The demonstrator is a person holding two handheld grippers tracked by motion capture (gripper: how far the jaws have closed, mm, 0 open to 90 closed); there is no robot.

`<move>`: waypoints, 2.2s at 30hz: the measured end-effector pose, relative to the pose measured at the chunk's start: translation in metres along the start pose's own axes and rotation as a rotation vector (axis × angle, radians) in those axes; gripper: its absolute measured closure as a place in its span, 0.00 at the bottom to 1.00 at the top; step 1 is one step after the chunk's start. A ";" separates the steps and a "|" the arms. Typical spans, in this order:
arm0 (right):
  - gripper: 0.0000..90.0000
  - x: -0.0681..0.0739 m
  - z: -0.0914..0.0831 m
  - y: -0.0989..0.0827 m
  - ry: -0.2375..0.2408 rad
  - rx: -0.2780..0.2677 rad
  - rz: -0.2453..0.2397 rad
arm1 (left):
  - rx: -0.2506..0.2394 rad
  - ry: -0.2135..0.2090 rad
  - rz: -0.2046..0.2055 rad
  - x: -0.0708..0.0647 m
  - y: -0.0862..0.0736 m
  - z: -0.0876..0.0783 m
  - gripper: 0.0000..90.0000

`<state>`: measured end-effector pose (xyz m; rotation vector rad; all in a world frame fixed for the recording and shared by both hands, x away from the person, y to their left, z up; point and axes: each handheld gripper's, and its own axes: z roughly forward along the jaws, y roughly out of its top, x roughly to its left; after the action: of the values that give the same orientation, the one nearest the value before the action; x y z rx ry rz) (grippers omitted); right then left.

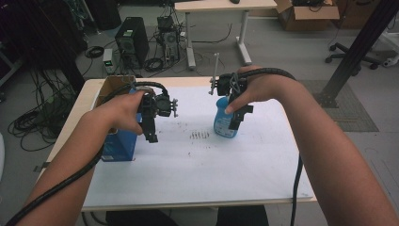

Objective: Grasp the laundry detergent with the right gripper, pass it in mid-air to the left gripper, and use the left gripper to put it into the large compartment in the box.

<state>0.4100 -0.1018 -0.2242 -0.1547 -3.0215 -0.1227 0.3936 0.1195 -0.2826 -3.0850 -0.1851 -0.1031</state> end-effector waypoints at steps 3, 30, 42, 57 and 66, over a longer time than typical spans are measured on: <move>0.05 0.000 0.000 0.000 -0.002 -0.002 -0.006 | -0.004 -0.002 -0.003 -0.001 0.001 0.000 0.00; 0.05 -0.004 0.028 -0.063 -0.008 -0.065 0.064 | -0.018 -0.007 0.010 0.001 0.003 -0.001 0.00; 0.05 -0.010 0.032 -0.085 -0.020 -0.090 0.107 | -0.012 -0.003 0.006 -0.001 0.000 -0.004 0.00; 0.05 -0.021 0.055 -0.116 -0.068 -0.241 0.173 | -0.008 -0.004 0.010 -0.004 0.003 -0.008 0.00; 0.05 -0.033 0.076 -0.135 -0.146 -0.398 0.222 | 0.001 -0.002 0.014 -0.004 0.005 -0.012 0.00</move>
<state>0.4202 -0.2324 -0.3136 -0.5517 -3.0548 -0.7202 0.3893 0.1133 -0.2712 -3.0854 -0.1640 -0.0990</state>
